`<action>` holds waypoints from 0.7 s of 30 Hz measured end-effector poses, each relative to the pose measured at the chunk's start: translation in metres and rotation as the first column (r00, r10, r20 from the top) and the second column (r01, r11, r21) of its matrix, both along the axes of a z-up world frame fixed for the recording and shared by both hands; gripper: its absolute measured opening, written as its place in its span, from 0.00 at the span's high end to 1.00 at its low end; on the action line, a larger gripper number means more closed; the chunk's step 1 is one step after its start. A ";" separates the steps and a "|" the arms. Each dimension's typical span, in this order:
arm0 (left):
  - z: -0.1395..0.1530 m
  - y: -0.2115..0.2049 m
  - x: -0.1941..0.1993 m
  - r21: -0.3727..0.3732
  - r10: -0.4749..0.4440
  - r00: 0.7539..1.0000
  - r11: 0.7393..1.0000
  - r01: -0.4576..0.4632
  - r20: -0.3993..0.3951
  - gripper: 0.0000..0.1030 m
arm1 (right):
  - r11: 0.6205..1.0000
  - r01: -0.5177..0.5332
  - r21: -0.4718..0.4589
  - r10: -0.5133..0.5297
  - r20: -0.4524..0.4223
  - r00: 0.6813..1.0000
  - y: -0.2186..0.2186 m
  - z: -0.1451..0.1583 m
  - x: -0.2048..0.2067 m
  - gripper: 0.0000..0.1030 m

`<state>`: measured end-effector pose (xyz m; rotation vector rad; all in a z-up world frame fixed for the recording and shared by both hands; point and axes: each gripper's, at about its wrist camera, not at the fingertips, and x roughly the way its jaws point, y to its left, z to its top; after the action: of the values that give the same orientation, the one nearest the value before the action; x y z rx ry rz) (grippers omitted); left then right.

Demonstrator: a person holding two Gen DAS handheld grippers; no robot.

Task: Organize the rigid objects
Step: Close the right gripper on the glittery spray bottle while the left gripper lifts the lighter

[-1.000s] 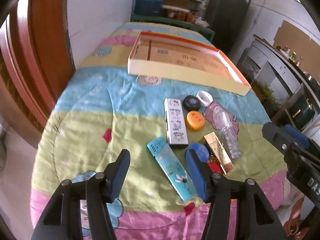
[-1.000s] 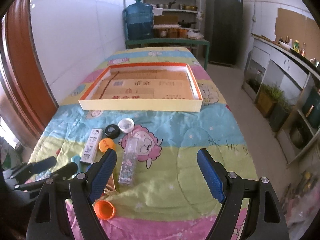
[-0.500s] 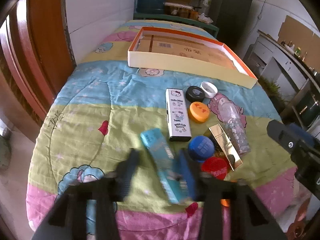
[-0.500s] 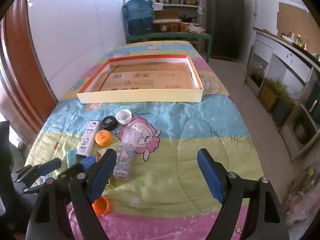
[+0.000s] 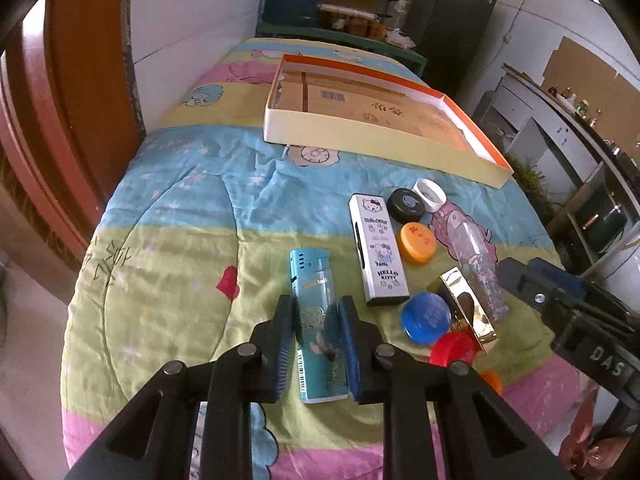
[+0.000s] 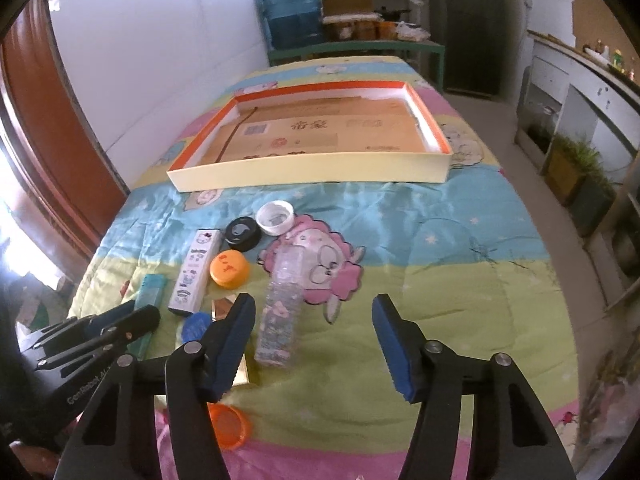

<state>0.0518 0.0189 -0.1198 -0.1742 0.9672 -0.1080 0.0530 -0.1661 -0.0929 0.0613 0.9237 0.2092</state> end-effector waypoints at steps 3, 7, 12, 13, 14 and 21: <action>0.000 0.001 0.004 0.004 -0.032 0.999 0.999 0.032 0.007 0.77 | 1.000 -0.006 -0.031 0.005 -0.021 1.000 0.009 -0.008 0.006 0.45; -0.001 -0.003 0.007 0.046 -0.084 0.996 0.996 0.083 0.021 0.77 | 0.998 -0.029 -0.047 0.025 -0.081 0.996 0.017 -0.024 0.013 0.52; -0.003 -0.012 0.009 0.117 -0.115 0.992 0.987 0.109 0.052 0.77 | 0.996 -0.015 -0.087 0.010 -0.054 0.998 0.017 -0.026 0.011 0.79; -0.003 -0.015 0.009 0.132 -0.122 0.991 0.985 0.114 0.057 0.77 | 0.996 -0.011 -0.089 0.006 -0.054 0.999 0.015 -0.025 0.010 0.80; -0.003 -0.017 0.008 0.150 -0.127 0.990 0.982 0.116 0.062 0.76 | 0.997 -0.013 -0.077 0.008 -0.059 0.998 0.014 -0.026 0.011 0.81; -0.004 -0.013 0.007 0.128 -0.112 0.990 0.987 0.100 0.088 0.78 | 1.000 -0.014 -0.022 0.013 -0.056 0.998 0.005 -0.020 0.007 0.81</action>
<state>0.0592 0.0056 -0.1236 -0.0033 0.8858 -0.1522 0.0600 -0.1611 -0.1129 0.0409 0.9824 0.2104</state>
